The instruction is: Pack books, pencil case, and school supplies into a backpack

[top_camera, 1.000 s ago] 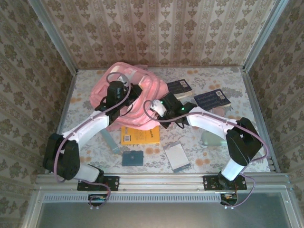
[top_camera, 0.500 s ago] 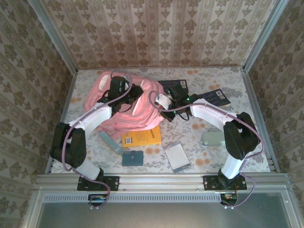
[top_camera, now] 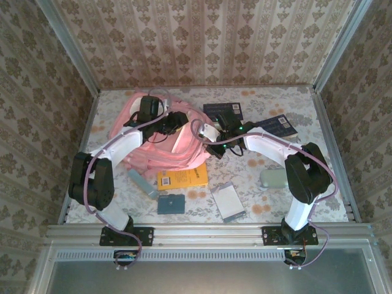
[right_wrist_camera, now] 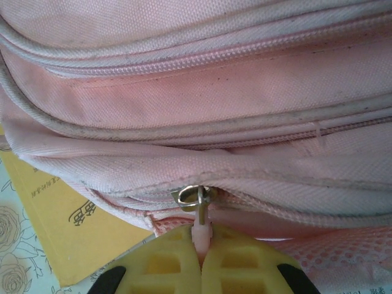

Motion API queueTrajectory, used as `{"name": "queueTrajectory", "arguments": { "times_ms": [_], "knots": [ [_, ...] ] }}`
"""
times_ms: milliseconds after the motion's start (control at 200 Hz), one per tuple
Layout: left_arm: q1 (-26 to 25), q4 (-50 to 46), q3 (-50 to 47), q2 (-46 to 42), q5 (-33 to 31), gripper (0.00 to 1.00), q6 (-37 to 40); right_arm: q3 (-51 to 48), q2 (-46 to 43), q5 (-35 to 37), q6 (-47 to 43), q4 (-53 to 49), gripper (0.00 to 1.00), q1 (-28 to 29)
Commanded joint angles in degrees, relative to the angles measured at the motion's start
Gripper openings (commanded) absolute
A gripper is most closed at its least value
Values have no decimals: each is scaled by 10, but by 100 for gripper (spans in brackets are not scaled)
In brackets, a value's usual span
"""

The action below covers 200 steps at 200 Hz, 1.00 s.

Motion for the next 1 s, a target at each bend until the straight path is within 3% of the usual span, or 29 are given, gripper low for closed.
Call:
{"name": "queueTrajectory", "arguments": {
  "times_ms": [0, 200, 495, 645, 785, 995],
  "knots": [
    [1, -90, 31, 10, 44, 38, 95, 21, 0, -28, -11, 12, 0, -1],
    [5, -187, 65, 40, 60, 42, 205, 21, -2, -37, -10, 16, 0, -1],
    [8, -169, 7, 21, 96, 39, 221, 21, -5, -40, -11, 16, 0, -1],
    [8, -135, -20, 10, 102, 24, 208, 22, -2, -38, -9, 15, 0, -1],
    [8, -104, -18, 13, 93, 0, 193, 20, -2, -27, -7, 13, 0, 0],
    [18, -36, -14, -3, 59, 0, 139, 6, -12, 21, 1, 11, 0, 8]
  ]
}}
